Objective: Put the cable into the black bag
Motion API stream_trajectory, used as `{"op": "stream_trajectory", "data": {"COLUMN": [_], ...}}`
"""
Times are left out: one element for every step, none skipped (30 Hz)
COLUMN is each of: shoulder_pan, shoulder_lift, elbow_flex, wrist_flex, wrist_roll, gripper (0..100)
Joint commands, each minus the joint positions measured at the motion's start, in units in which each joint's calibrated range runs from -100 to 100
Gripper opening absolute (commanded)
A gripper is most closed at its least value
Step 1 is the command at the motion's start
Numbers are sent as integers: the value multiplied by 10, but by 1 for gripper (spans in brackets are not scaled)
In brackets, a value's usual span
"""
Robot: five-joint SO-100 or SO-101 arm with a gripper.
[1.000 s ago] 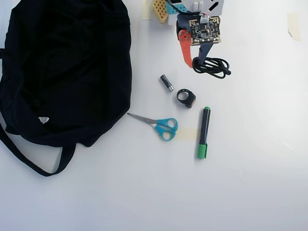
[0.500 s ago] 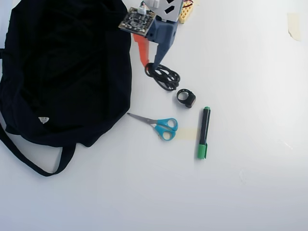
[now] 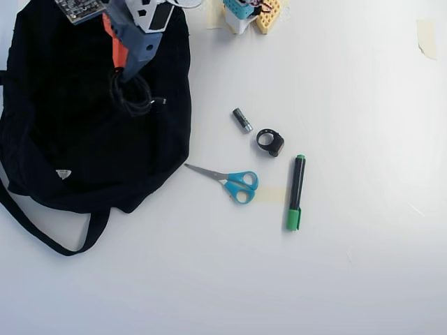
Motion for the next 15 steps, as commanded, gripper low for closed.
{"op": "stream_trajectory", "data": {"shoulder_pan": [79,98,124,150,168,188,193,192,188,188,189,191,189,188,188], "shoulder_lift": [33,36,40,41,41,42,62,88,126,151,153,153,153,152,145], "elbow_flex": [-26,-26,-29,-41,-48,-50,-53,-60,-68,-71,-73,-76,-76,-75,-71], "wrist_flex": [-58,-75,-95,-97,-97,-97,-99,-99,-100,-100,-100,-100,-94,-90,-85], "wrist_roll": [5,5,5,6,6,10,16,16,14,12,12,12,12,12,10], "gripper": [2,2,2,2,3,3,3,3,3,3,3,5,13,20,22]}}
